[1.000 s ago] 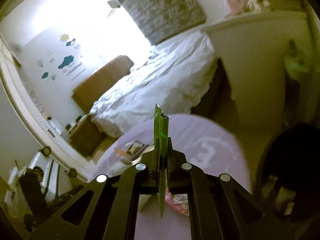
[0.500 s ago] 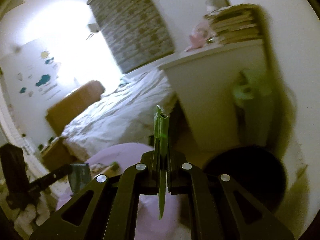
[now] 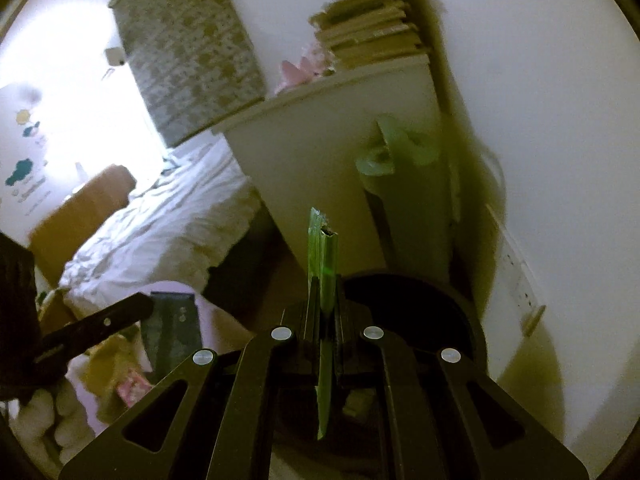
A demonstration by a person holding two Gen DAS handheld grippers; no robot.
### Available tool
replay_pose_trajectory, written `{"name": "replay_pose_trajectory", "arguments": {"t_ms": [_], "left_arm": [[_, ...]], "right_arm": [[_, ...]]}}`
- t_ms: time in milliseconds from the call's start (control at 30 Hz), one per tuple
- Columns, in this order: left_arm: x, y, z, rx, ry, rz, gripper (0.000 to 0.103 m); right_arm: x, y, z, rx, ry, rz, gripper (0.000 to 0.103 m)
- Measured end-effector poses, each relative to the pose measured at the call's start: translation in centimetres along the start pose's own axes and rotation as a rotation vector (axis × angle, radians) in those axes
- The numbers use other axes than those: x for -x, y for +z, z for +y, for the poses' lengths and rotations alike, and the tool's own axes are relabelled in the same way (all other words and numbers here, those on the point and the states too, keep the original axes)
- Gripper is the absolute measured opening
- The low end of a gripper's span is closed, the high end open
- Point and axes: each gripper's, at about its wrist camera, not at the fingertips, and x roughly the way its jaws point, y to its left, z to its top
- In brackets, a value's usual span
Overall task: Collect trash
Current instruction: 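Move both items over the bin and open both tools to drop them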
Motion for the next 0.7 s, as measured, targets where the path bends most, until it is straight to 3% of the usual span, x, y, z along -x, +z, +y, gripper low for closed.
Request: {"name": "replay_pose_trajectory", "arguments": {"t_ms": [233,700], "left_arm": [[-3.6,-0.3,0.4,0.002,-0.009,0.069,0.014],[-6.5,-0.9,0.3,0.010,-0.009,0.127,0.014]], "right_arm": [[-2.8,-1.6,-1.1,-0.015,-0.025,0.058,0.006],[-5.7,-2.9,-2.6,-0.044,-0.041,0.123,0.006]]}}
